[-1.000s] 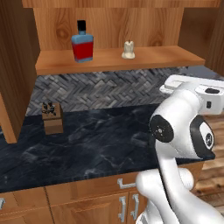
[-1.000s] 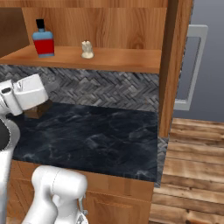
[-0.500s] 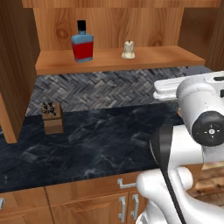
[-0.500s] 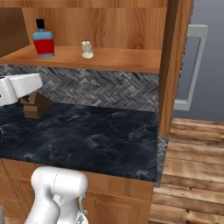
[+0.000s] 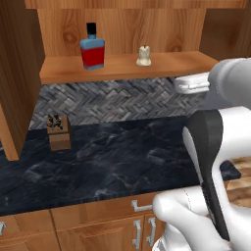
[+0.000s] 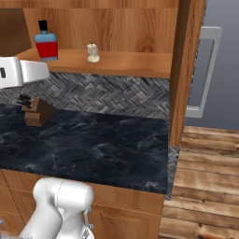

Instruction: Get the candle and the liquor from the cabinet and move them to the dining counter.

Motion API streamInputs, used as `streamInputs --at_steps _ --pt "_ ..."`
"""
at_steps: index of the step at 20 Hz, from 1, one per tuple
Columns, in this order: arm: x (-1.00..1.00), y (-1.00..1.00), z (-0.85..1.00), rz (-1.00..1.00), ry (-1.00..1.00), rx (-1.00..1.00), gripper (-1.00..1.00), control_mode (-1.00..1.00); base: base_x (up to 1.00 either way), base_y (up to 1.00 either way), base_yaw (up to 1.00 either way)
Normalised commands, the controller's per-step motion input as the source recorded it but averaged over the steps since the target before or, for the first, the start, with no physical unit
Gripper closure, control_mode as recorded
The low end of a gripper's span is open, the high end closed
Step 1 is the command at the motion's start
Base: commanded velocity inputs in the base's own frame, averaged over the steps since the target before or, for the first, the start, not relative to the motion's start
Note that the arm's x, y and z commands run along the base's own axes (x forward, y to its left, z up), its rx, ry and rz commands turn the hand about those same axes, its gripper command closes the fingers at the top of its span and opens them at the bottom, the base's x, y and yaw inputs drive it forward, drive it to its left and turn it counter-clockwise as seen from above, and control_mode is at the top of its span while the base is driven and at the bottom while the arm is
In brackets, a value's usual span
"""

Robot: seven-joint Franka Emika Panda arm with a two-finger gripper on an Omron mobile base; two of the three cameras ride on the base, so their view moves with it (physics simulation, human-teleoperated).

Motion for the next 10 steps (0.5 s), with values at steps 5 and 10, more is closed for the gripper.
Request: streamInputs --at_steps 5,10 --pt "0.23 -0.13 0.0 0.0 0.06 0.12 -1.0 -1.0 0.0 0.0 0.0" --pt "0.49 -0.1 -0.04 0.05 0.0 0.13 -1.0 -1.0 0.0 0.0 0.0"
